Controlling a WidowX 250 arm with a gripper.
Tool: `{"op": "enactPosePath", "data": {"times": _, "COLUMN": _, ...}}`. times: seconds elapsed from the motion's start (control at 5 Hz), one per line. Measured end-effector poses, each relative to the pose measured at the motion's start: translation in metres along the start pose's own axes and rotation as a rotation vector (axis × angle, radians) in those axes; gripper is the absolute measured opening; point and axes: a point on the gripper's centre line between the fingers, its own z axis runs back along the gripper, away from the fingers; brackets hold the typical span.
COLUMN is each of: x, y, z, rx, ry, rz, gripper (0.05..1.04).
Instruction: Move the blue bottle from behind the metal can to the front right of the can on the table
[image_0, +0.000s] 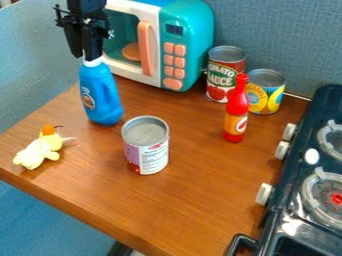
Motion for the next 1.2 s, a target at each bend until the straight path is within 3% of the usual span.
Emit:
{"op": "enactPosePath", "data": {"times": 0.2, "x": -0.003, "y": -0.002, "z": 0.015, "rx": -0.044, "ry": -0.033, "rz": 0.005, "gripper": 0.399}}
{"op": "enactPosePath", "data": {"times": 0.4, "x": -0.012, "y": -0.008, "z": 0.055, "rx": -0.040, "ry": -0.139, "rz": -0.032, "gripper": 0.399}}
{"op": "enactPosePath", "data": {"times": 0.6, "x": -0.036, "y": -0.027, "z": 0.074, "rx": -0.033, "ry": -0.180, "rz": -0.110, "gripper": 0.399}}
{"op": "enactPosePath", "data": {"times": 0.8, "x": -0.061, "y": -0.073, "z": 0.083, "rx": -0.049, "ry": -0.167, "rz": -0.256, "gripper": 0.399}}
{"op": "enactPosePath", "data": {"times": 1.0, "x": -0.095, "y": -0.097, "z": 0.098, "rx": -0.073, "ry": -0.163, "rz": -0.345, "gripper": 0.399}}
{"op": "enactPosePath", "data": {"times": 1.2, "x": -0.118, "y": -0.118, "z": 0.092, "rx": -0.095, "ry": -0.124, "rz": -0.409, "gripper": 0.399}}
